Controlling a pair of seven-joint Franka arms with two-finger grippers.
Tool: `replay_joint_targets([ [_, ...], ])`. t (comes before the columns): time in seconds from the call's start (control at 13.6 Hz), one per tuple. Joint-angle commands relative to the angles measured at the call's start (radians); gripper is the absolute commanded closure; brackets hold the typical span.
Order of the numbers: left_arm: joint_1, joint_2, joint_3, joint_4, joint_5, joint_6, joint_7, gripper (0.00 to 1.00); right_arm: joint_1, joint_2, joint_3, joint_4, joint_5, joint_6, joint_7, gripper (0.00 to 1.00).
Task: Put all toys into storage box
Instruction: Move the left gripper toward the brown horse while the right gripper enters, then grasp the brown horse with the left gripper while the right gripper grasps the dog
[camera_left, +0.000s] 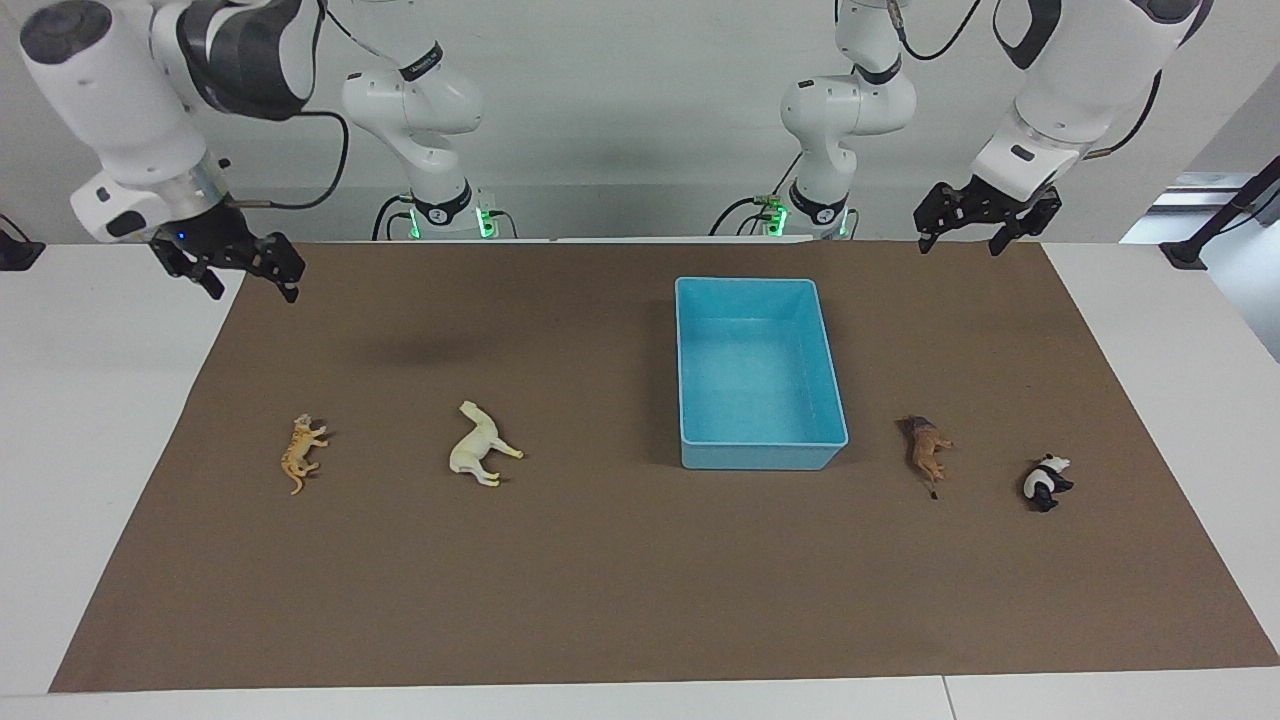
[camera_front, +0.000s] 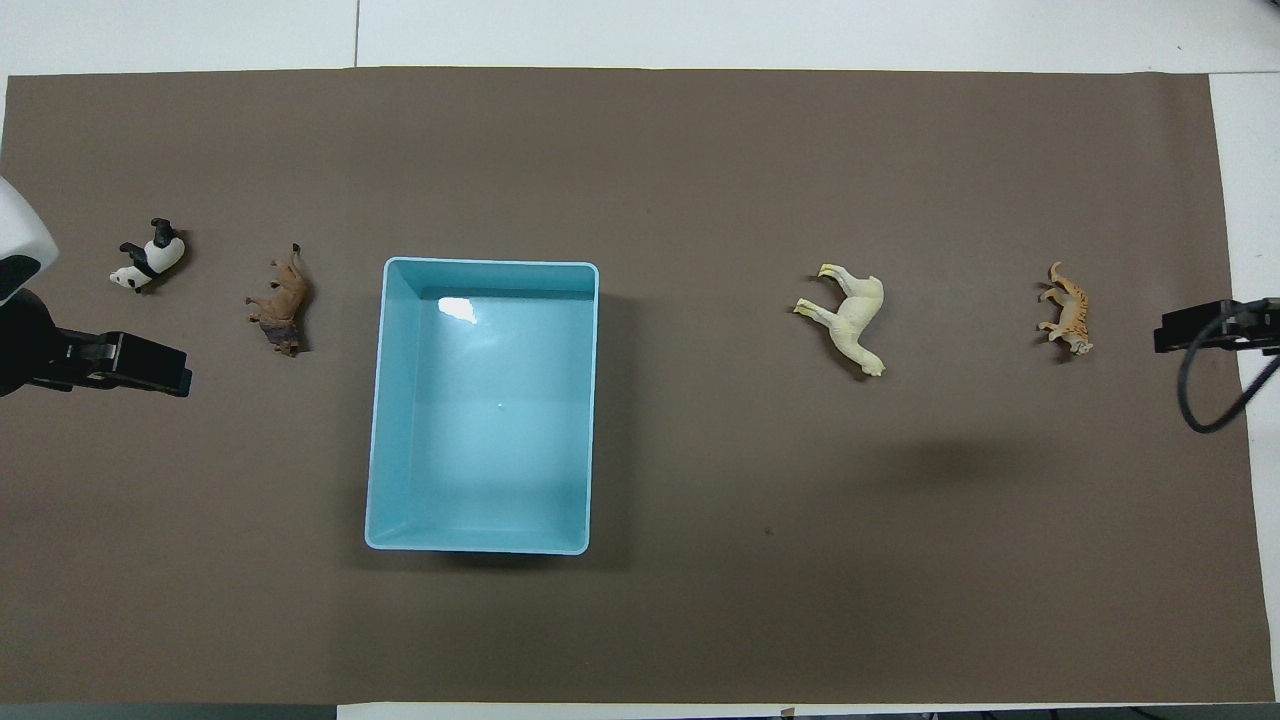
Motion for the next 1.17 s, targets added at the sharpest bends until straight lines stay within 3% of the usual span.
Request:
replay_joint_targets([
  [0.0,0.003,-0.026,0.003,-0.044,0.008,0.058,-0.006,0.0,-0.028,0.13,0.01,-0.022,0.019,0.146,0.019,0.0],
  [0.15,0.009,-0.006,0.004,-0.132,0.008,0.231,0.029,0.0,-0.036,0.189,0.01,-0.042,0.019,0.243,0.017,0.0],
  [0.37,0.032,0.13,0.009,-0.138,0.008,0.396,0.046,0.0,-0.036,0.219,0.01,-0.106,0.019,0.381,0.019,0.0],
  [0.66,0.072,0.276,0.015,-0.155,0.008,0.566,0.046,0.0,-0.037,0.305,0.01,-0.103,0.019,0.497,0.02,0.0],
  [0.88,0.084,0.374,0.019,-0.166,0.008,0.623,0.0,0.0,-0.042,0.344,0.01,-0.103,0.019,0.537,0.02,0.0],
  [1.1,0.087,0.398,0.019,-0.186,0.017,0.648,-0.032,0.0,-0.04,0.354,0.01,-0.103,0.019,0.551,0.042,0.0],
])
